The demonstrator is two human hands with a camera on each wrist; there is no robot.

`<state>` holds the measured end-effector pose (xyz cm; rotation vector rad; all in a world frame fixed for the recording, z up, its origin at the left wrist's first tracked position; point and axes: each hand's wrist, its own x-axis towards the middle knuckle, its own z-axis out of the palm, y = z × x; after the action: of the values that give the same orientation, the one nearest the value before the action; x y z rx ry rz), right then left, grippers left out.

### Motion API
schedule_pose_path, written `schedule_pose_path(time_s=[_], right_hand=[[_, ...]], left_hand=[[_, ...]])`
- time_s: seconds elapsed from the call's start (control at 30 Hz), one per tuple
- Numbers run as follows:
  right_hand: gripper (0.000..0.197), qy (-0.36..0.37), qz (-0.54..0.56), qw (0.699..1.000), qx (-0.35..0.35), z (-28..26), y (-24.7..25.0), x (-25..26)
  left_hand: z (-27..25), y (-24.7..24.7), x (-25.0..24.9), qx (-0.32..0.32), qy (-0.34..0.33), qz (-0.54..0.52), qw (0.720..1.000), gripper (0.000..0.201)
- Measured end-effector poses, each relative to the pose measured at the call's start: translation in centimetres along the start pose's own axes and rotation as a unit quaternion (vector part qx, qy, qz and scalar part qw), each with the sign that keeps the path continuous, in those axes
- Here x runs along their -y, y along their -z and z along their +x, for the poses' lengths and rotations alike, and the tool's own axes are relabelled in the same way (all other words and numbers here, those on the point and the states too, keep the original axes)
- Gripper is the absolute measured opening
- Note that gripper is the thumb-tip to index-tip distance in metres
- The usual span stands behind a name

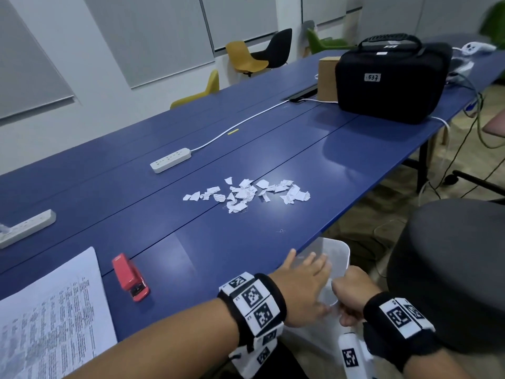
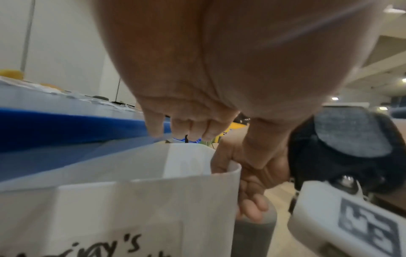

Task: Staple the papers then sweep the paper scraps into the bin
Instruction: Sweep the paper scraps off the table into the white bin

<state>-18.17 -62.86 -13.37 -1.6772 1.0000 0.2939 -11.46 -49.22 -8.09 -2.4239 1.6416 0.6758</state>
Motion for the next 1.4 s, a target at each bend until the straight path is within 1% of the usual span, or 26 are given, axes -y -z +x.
schedule_pose_path(time_s=[0.03, 0.07, 0.1, 0.17, 0.2, 0.23, 0.27, 0.33, 0.37, 0.43, 0.5, 0.57, 0.67, 0.73, 0.77, 0.83, 0.9, 0.97, 1.03, 1.13, 1.2, 1.23, 1.27, 1.33, 1.37, 1.4], right_hand=[[0.024, 0.001, -0.004, 1.0, -0.001, 0.0, 0.1, 0.0], [0.024, 0.003, -0.006, 1.0, -0.003, 0.0, 0.2, 0.0], [0.024, 0.003, -0.01, 1.0, -0.002, 0.1, 0.2, -0.1], [0.025, -0.004, -0.015, 1.0, 0.001, 0.4, 0.1, -0.2], [0.027, -0.006, -0.015, 1.0, 0.001, 0.5, 0.0, -0.2], [0.027, -0.007, -0.014, 1.0, 0.0, 0.6, 0.0, -0.3], [0.027, -0.007, -0.011, 1.0, -0.003, 0.8, -0.1, -0.3], [0.024, -0.01, -0.007, 1.0, -0.009, 0.9, -0.1, -0.3], [0.023, -0.011, -0.009, 1.0, -0.011, 0.9, -0.1, -0.3], [0.022, -0.013, -0.012, 1.0, -0.011, 0.9, -0.1, -0.2], [0.027, -0.015, -0.014, 1.0, -0.008, 1.0, 0.1, -0.3], [0.03, -0.01, -0.018, 1.0, -0.006, 1.2, 0.3, -0.3], [0.027, -0.008, -0.026, 1.0, -0.003, 1.1, 0.5, -0.3], [0.029, -0.003, -0.029, 1.0, 0.0, 0.9, 0.6, -0.4], [0.031, 0.001, -0.034, 0.999, 0.001, 0.8, 0.6, -0.4], [0.03, 0.004, -0.04, 0.999, 0.001, 0.6, 0.7, -0.4], [0.027, 0.004, -0.04, 0.999, 0.001, 0.5, 0.9, -0.3], [0.025, 0.001, -0.038, 0.999, -0.001, 0.3, 1.1, -0.2], [0.02, -0.002, -0.039, 0.999, -0.002, 0.2, 1.1, -0.1], [0.015, -0.004, -0.047, 0.999, -0.011, 0.2, 1.0, -0.1], [0.013, -0.005, -0.055, 0.998, -0.019, 0.2, 0.9, -0.1], [0.013, -0.005, -0.055, 0.998, -0.021, 0.2, 0.9, -0.1], [0.014, -0.004, -0.054, 0.998, -0.021, 0.2, 0.8, -0.2], [0.014, -0.002, -0.049, 0.999, -0.018, 0.3, 0.7, -0.2], [0.012, -0.003, -0.049, 0.999, -0.019, 0.2, 0.7, -0.2], [0.011, -0.005, -0.047, 0.999, -0.02, 0.2, 0.7, -0.2]], left_hand=[[-0.1, 0.0, -0.2, -0.007, -0.008, -0.033, 0.999, 0.077], [0.0, 0.2, 0.0, -0.031, -0.013, -0.07, 0.997, 0.075], [0.2, 0.7, 0.6, -0.073, -0.006, -0.101, 0.992, 0.072], [0.8, 2.3, 3.1, -0.172, 0.043, -0.14, 0.974, 0.064], [1.1, 3.4, 4.8, -0.206, 0.083, -0.151, 0.963, 0.063], [1.5, 4.4, 6.9, -0.226, 0.125, -0.156, 0.953, 0.063], [1.8, 5.1, 9.2, -0.229, 0.17, -0.152, 0.946, 0.065], [2.3, 5.6, 13.7, -0.195, 0.259, -0.121, 0.938, 0.073], [2.4, 5.4, 15.5, -0.163, 0.289, -0.105, 0.937, 0.075], [2.6, 4.6, 17.5, -0.113, 0.306, -0.101, 0.94, 0.076], [2.8, 4.0, 17.5, -0.105, 0.283, -0.108, 0.947, 0.074], [2.5, 3.8, 15.9, -0.105, 0.241, -0.109, 0.959, 0.071], [1.2, 3.0, 11.4, -0.089, 0.141, -0.111, 0.98, 0.065], [-0.1, 2.3, 7.6, -0.081, 0.07, -0.1, 0.989, 0.062], [-0.6, 1.8, 5.9, -0.075, 0.046, -0.085, 0.992, 0.062], [-1.4, 0.9, 3.4, -0.067, 0.018, -0.049, 0.996, 0.063], [-1.7, 0.0, 1.9, -0.086, -0.01, -0.026, 0.996, 0.059], [-1.8, -0.5, 1.3, -0.114, -0.036, -0.043, 0.992, 0.052], [-1.8, -0.3, 1.5, -0.145, -0.036, -0.087, 0.985, 0.046], [-1.2, 1.2, 3.9, -0.247, 0.01, -0.153, 0.957, 0.04], [-0.5, 2.5, 7.1, -0.295, 0.074, -0.168, 0.938, 0.042], [-0.3, 3.2, 9.1, -0.295, 0.122, -0.163, 0.934, 0.048], [-0.1, 3.8, 11.2, -0.276, 0.18, -0.154, 0.932, 0.057], [-0.1, 4.3, 15.2, -0.213, 0.292, -0.14, 0.922, 0.075], [-0.1, 4.2, 16.8, -0.179, 0.332, -0.135, 0.916, 0.082], [0.0, 4.0, 18.1, -0.149, 0.357, -0.129, 0.913, 0.086]])
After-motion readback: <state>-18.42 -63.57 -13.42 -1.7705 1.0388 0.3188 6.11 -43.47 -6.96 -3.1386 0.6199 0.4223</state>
